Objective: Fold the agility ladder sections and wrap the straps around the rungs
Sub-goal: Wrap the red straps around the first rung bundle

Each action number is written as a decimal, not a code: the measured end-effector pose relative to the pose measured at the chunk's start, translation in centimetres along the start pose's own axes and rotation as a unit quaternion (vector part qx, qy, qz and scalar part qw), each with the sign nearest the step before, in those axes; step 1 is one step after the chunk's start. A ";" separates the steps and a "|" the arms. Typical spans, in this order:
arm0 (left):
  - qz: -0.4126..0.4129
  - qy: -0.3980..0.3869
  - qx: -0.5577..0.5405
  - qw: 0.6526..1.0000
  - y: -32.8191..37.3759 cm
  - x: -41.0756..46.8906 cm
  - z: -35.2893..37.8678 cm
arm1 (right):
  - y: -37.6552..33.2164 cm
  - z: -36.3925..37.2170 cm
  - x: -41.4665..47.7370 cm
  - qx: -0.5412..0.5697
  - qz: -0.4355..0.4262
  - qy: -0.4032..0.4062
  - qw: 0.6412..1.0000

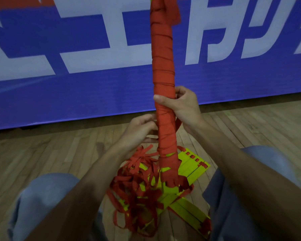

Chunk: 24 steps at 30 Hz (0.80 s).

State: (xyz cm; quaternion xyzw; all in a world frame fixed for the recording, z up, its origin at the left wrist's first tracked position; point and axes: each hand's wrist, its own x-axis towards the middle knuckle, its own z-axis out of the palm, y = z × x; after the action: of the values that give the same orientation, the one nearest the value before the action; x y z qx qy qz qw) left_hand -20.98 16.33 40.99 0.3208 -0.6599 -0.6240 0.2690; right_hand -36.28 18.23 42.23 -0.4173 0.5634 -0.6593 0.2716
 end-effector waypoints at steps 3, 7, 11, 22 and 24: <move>0.012 0.089 0.022 0.996 -0.4 0.2 0.7 | 0.5 0.1 0.3 -0.052 0.000 0.059 0.997; 0.079 0.139 0.191 0.969 -2.1 0.5 1.3 | 1.3 0.5 0.6 -0.101 0.001 0.120 0.988; 0.113 0.132 0.403 0.899 -2.7 0.0 2.6 | 1.8 0.4 0.8 -0.106 0.005 0.171 0.980; 0.044 0.098 0.125 0.986 -2.1 0.4 0.7 | 0.7 0.1 0.1 -0.192 -0.098 0.061 0.975; 0.046 0.073 0.047 0.995 -1.2 0.0 0.2 | 0.1 -0.2 0.1 -0.202 -0.152 0.032 0.967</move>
State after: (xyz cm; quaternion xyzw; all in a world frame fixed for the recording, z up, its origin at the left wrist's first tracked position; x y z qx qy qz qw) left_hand -21.03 16.42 39.75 0.3467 -0.6816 -0.5538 0.3295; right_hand -36.53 18.23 42.18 -0.5234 0.6233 -0.5778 0.0601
